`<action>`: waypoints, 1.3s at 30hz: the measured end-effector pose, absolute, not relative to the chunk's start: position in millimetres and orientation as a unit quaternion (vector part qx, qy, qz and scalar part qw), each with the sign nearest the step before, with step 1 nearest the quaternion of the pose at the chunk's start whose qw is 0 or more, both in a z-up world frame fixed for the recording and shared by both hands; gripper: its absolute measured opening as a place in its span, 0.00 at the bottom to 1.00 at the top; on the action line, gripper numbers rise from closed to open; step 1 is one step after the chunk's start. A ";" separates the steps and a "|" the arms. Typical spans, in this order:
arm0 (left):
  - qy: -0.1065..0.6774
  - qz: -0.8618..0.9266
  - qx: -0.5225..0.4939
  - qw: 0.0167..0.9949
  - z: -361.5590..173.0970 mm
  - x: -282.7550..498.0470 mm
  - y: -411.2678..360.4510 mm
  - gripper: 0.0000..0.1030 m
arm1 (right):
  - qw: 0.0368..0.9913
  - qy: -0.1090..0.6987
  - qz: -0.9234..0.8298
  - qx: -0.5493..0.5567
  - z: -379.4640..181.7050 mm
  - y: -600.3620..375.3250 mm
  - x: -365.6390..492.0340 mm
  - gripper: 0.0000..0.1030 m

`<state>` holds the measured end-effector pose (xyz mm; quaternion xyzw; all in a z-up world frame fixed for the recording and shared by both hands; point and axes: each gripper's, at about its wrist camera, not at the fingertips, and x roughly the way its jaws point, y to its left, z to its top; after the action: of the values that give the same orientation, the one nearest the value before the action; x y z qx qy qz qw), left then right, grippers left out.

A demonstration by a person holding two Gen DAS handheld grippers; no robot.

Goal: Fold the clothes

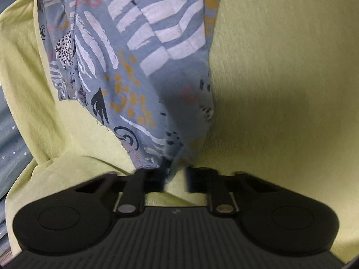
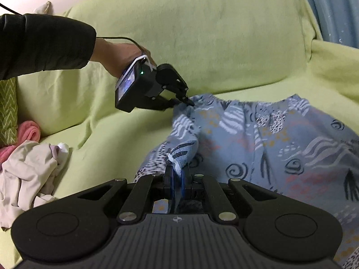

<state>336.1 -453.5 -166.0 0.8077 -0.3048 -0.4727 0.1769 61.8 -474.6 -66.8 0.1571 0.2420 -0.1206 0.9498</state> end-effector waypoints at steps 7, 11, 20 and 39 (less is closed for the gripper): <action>-0.257 -0.478 0.813 0.210 -126.8 314.4 -463.3 0.01 | 0.943 0.234 -0.123 0.205 -66.5 -489.4 41.3 0.05; -0.225 -0.475 0.824 0.211 -101.0 298.3 -481.3 0.01 | 0.942 0.222 -0.129 0.217 -61.5 -499.4 23.4 0.04; -0.235 -0.470 0.825 0.210 -57.3 249.2 -531.0 0.01 | 0.944 0.184 -0.177 0.207 -36.9 -517.9 -51.5 0.04; -0.205 -0.545 0.755 0.302 -90.4 159.6 -723.3 0.01 | 0.863 0.165 -0.333 0.341 -80.4 -643.4 -173.9 0.03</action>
<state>159.6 -723.3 -90.4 0.7550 -0.2048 -0.5450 0.3016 -173.9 -643.4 -80.4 0.3406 0.1654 -0.3334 0.8634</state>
